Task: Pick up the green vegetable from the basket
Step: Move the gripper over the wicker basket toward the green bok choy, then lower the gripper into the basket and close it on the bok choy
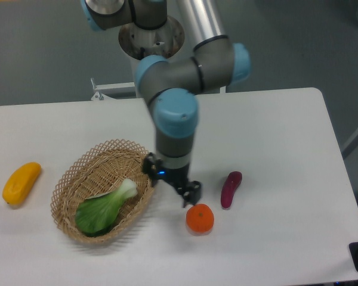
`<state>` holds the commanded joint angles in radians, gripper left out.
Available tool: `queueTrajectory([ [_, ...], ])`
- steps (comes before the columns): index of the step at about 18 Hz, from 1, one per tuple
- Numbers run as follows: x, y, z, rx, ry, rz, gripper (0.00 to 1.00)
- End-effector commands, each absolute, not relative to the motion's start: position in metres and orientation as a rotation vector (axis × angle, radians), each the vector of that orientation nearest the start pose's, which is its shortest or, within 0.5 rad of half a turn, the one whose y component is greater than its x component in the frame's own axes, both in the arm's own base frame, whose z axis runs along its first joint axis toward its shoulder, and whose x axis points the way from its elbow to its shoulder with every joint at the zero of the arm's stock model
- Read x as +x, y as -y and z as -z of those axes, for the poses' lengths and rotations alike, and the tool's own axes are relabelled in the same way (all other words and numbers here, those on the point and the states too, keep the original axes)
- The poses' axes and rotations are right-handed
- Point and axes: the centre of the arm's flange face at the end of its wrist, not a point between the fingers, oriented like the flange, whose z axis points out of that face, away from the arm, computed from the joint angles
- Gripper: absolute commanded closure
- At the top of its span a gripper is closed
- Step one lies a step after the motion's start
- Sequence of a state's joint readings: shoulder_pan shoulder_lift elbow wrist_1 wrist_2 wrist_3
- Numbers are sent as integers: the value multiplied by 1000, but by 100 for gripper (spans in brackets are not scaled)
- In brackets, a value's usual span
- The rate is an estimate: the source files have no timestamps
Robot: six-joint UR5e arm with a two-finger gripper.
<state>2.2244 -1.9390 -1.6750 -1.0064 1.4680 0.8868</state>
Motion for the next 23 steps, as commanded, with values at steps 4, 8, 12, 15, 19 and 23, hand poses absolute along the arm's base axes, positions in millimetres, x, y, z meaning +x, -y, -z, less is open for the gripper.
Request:
queueTrajectory([
  [4,-232,-575,-277,-2985,-400,24,0],
  [8,-207,-580,-263,-3006,-392,55,0],
  [12,-201,-588,-243,-3024,-383,72,0],
  [15,-197,-589,-234,-3035,-393,88,0],
  [19,-196,-591,-219,-3054,-398,111,0],
  [23,-195,-596,-205,-3066,-410,126,0],
])
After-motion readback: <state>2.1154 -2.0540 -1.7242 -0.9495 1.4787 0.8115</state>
